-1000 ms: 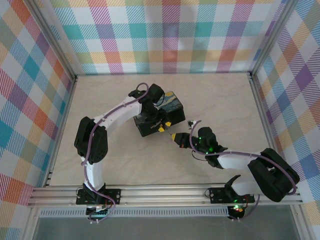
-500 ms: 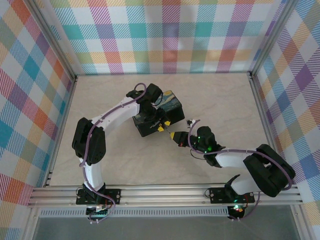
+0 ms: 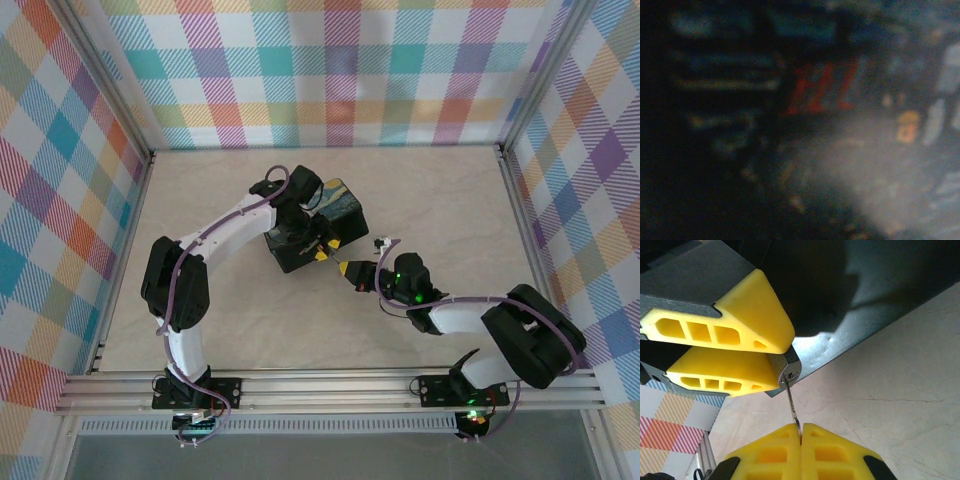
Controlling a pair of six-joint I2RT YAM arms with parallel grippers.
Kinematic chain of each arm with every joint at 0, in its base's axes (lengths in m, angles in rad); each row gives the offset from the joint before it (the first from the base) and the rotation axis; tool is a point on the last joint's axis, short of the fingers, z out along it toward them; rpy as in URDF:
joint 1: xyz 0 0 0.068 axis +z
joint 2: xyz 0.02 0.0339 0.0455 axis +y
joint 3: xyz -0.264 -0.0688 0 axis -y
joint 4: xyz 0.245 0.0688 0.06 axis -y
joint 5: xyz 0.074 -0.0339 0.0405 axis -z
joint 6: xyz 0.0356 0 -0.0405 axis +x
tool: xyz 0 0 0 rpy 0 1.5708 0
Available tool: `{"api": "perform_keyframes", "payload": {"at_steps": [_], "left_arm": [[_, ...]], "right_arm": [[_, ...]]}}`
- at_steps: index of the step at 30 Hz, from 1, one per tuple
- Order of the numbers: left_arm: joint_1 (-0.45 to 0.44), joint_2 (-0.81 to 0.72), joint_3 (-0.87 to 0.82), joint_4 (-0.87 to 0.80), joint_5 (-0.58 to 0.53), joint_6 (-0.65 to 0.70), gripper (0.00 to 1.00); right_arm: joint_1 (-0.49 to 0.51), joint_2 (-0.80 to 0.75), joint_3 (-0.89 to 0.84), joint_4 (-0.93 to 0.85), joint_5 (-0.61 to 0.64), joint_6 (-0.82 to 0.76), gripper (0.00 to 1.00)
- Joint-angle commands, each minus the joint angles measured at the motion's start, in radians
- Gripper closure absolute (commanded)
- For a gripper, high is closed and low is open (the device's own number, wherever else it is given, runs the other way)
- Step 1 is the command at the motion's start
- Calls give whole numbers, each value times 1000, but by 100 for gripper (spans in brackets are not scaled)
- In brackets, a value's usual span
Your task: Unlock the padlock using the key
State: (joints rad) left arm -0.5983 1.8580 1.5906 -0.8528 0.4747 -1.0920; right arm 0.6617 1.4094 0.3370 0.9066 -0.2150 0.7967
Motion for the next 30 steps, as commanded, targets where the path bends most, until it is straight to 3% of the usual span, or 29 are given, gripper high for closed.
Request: {"api": "perform_keyframes", "payload": {"at_steps": [1, 30], "left_arm": [[8, -62, -14, 33, 62, -25, 97], [11, -90, -57, 98, 104, -76, 98]], "right_arm": [[6, 7, -17, 103, 29, -15, 100], [7, 48, 8, 230, 19, -79, 100]]}}
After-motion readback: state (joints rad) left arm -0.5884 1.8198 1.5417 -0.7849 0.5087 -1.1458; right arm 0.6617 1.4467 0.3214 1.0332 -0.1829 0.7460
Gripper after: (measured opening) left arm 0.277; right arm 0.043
